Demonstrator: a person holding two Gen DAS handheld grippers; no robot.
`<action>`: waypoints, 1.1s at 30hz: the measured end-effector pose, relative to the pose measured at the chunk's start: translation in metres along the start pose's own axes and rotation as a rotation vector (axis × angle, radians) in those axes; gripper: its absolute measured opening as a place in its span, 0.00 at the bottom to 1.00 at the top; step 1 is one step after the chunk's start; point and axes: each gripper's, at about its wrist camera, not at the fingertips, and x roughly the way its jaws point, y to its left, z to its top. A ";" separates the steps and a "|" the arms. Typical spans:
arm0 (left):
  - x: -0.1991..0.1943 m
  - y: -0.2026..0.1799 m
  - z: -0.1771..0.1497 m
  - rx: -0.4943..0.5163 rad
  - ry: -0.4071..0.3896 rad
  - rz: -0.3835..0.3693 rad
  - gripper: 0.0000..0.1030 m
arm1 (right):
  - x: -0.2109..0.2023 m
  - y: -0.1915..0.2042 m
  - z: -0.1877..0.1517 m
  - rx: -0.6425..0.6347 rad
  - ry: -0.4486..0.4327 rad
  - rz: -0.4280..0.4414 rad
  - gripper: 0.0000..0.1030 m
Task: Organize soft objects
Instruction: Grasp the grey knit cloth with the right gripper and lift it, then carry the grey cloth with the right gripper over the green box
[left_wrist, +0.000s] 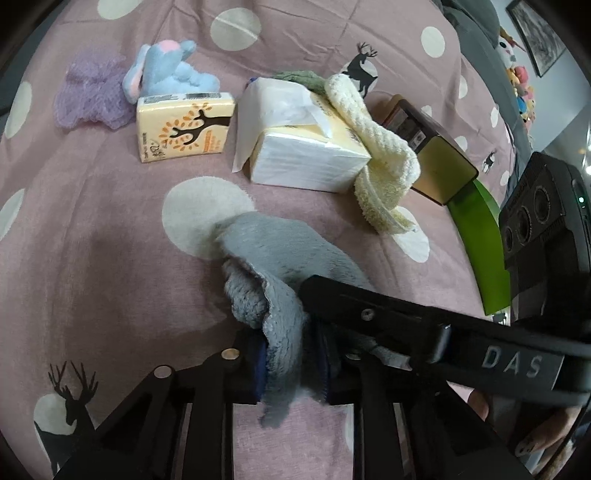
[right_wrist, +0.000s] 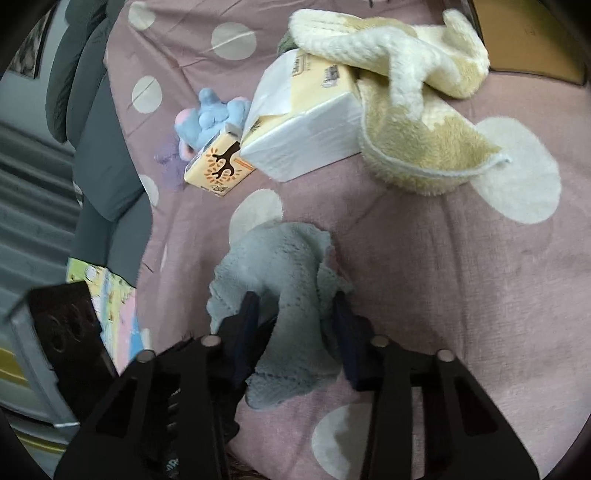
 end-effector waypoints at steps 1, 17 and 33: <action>-0.001 -0.002 0.000 0.007 -0.001 0.014 0.17 | 0.000 0.002 -0.001 -0.002 0.000 0.015 0.28; -0.074 -0.046 0.015 0.121 -0.199 0.008 0.16 | -0.080 0.037 -0.003 -0.118 -0.222 0.062 0.26; -0.095 -0.085 0.013 0.212 -0.258 0.000 0.16 | -0.129 0.039 -0.015 -0.126 -0.340 0.049 0.26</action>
